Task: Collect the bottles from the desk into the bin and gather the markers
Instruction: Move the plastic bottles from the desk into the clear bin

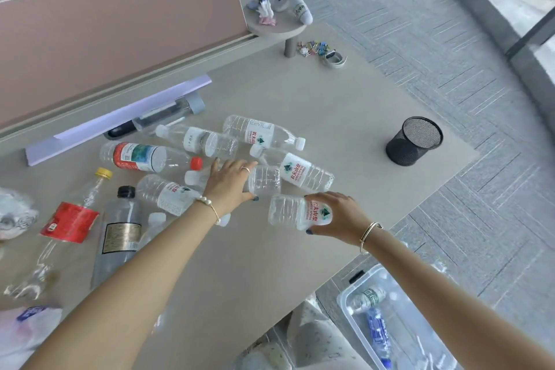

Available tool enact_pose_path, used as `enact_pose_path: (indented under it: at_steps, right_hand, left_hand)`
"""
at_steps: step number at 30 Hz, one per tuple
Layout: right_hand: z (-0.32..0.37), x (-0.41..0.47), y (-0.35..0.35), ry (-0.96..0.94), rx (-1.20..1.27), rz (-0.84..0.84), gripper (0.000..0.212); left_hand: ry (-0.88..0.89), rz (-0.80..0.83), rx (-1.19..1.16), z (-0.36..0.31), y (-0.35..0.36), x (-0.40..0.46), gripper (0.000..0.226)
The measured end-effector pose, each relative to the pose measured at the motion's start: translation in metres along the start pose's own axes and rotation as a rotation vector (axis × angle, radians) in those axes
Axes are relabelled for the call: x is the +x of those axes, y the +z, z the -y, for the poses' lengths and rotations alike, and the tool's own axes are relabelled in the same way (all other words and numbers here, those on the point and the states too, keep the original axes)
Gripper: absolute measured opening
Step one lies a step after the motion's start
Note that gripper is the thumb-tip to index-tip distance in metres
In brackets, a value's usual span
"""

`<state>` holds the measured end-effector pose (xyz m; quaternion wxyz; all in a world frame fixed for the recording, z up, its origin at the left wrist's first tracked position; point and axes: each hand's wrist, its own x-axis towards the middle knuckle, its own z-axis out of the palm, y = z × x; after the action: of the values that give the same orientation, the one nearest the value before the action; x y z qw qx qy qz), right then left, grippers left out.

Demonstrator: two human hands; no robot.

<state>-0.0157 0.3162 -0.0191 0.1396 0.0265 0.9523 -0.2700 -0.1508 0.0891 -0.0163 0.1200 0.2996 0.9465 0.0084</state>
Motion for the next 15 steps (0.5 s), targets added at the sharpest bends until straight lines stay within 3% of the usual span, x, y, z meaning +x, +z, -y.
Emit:
enact_pose_path:
  at_steps: [6, 15]
  right_hand:
    - [-0.003, -0.056, -0.009, 0.095, 0.006, -0.132, 0.067]
    - [-0.043, -0.196, -0.003, 0.365, 0.045, -0.257, 0.066]
  left_hand:
    - [0.132, -0.19, -0.017, -0.032, -0.026, -0.014, 0.083]
    - [0.394, -0.128, -0.108, -0.165, -0.018, -0.037, 0.084]
